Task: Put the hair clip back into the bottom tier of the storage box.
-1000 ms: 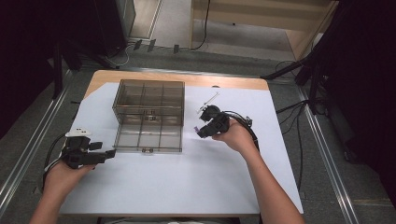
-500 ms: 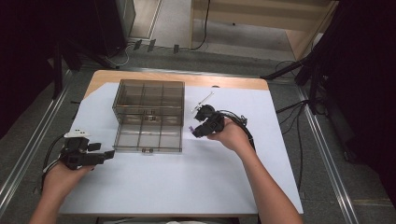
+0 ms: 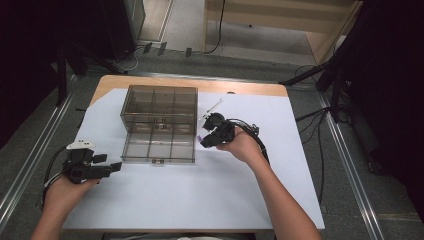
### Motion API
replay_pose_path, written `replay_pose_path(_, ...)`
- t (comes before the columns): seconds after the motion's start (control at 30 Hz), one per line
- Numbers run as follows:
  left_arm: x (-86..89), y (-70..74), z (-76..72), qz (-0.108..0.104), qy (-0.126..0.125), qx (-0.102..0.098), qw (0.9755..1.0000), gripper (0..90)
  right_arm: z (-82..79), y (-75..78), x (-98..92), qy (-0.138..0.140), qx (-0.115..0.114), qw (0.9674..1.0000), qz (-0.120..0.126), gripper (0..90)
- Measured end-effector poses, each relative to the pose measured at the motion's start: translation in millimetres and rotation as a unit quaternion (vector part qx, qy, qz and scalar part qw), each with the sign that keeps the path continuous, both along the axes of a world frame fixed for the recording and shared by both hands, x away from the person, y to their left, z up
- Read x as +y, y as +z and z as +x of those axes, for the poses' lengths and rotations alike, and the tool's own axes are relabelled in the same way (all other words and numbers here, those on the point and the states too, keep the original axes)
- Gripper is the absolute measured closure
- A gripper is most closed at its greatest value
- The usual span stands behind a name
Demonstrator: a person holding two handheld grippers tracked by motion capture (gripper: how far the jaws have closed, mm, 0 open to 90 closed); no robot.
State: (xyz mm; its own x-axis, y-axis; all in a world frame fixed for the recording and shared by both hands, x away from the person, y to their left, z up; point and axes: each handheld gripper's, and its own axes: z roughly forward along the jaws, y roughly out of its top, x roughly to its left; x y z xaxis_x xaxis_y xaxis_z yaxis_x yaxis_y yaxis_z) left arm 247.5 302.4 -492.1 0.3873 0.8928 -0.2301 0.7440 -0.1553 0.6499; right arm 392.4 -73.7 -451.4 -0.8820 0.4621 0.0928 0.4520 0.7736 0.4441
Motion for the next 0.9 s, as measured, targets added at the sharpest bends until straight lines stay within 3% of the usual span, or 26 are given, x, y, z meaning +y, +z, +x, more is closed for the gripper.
replay_pose_path(0.3,-1.7,1.4,-1.4,0.001,-0.001,-0.001,1.0000,30.8,-4.1,1.5,6.4,0.007,-0.010,0.9999,0.005,77.5)
replay_pose_path(0.9,-2.3,0.5,1.2,-0.002,-0.004,-0.001,1.0000,30.8,-10.6,2.2,33.7,0.027,-0.004,0.9996,0.002,77.5)
